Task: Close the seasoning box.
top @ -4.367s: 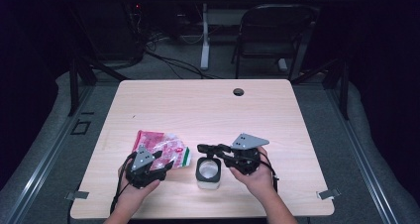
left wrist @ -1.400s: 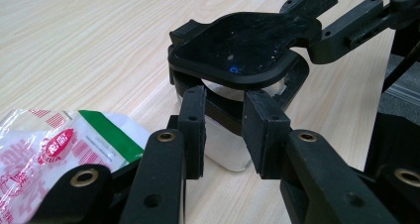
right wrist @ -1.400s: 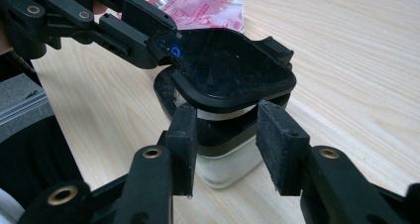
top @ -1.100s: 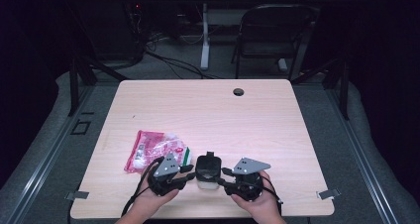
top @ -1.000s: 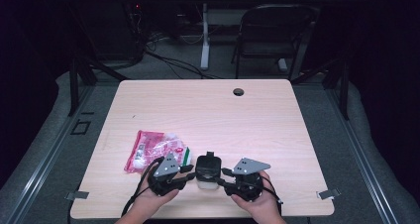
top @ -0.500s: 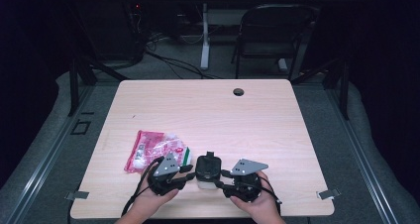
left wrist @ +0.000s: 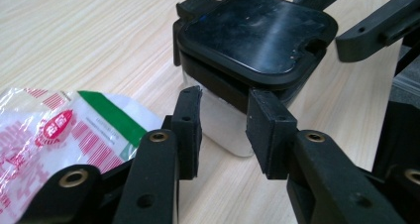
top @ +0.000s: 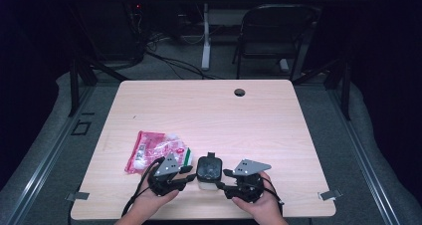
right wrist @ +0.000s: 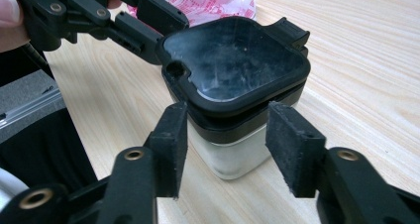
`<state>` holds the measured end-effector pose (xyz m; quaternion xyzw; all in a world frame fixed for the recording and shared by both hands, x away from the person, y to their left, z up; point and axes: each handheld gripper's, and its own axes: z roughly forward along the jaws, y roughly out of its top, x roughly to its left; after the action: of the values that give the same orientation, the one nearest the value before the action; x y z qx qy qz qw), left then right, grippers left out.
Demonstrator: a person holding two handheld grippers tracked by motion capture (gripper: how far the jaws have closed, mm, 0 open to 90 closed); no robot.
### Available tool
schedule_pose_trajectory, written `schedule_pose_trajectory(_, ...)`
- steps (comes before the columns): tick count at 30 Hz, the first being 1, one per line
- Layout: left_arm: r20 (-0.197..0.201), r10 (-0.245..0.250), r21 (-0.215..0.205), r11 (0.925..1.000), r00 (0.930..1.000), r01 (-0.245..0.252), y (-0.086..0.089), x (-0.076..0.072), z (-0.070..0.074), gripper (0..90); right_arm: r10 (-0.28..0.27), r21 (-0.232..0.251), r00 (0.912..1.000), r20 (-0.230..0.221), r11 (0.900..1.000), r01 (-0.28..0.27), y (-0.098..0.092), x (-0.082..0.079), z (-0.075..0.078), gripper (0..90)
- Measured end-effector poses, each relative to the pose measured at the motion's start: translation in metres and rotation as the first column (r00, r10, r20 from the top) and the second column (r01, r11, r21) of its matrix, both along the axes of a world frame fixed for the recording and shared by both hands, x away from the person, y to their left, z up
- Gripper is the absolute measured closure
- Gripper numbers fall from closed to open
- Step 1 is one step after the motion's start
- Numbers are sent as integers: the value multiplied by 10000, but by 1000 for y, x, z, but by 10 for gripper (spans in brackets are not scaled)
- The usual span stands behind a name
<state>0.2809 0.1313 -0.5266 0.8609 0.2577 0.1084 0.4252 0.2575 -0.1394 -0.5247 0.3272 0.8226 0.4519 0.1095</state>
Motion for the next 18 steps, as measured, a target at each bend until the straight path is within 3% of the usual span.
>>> schedule_pose_trajectory(9,-167,338,287,9990,9993,-333,3,5,-5,520,-26,94,10000,48,10000,26,-1,1,-2,462)
schedule_pose_trajectory(18,-295,516,322,9982,9982,-506,6,8,-7,481,-114,177,9998,169,9998,111,-2,1,-1,456)
